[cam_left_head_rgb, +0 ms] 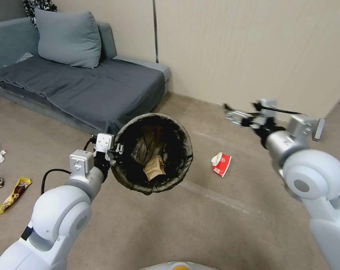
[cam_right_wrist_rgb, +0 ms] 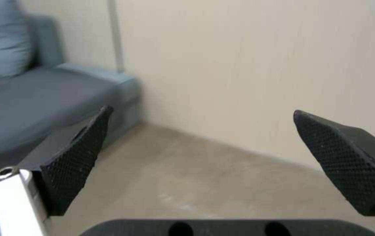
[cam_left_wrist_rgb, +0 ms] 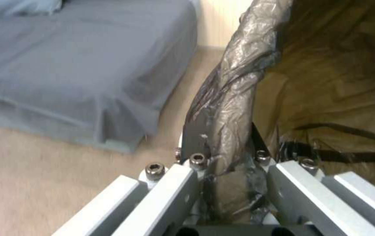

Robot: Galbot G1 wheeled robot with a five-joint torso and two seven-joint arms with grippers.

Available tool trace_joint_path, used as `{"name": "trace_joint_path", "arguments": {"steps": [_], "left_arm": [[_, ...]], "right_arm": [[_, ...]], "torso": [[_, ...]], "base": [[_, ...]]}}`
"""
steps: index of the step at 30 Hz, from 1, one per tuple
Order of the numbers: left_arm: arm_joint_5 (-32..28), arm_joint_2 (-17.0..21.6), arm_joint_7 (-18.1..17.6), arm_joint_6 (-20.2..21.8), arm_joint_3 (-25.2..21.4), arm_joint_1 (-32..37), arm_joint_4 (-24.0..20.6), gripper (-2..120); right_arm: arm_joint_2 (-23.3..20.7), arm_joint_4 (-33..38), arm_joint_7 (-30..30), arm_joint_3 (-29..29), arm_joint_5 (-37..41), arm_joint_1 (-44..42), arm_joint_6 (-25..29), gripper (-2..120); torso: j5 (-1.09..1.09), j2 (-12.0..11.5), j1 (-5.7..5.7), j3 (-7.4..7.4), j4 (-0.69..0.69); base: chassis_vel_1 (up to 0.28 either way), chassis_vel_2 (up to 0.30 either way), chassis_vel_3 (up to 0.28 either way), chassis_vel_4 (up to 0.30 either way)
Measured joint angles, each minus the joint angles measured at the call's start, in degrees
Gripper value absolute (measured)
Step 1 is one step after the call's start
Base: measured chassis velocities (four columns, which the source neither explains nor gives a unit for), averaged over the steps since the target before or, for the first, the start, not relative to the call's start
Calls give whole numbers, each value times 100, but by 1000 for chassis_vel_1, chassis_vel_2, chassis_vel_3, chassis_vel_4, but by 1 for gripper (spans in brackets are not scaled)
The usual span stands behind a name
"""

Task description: Pick up the trash bin, then pick up the garbage from the floor and place it into the trash bin.

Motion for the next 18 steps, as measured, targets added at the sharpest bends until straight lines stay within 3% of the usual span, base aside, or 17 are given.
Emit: {"name": "trace_joint_path", "arguments": {"steps": [3,10,18], "left_arm": [[152,-165,88,0,-115,324,-57,0],[392,-342,176,-3,-224,538,-133,0],[369,-555,162,-2,-217,796,-400,0]], "right_arm": [[673,-133,-240,278,-971,-619,599,100],[1496,-279,-395,474,-2275,-1312,1254,100],[1830,-319,-335,512,-2508,-1699,1593,100]], "torso": [[0,0,0,0,2],[0,0,0,0,0],[0,0,0,0,2]], "base": [[0,0,0,0],[0,0,0,0],[0,0,0,0]]}}
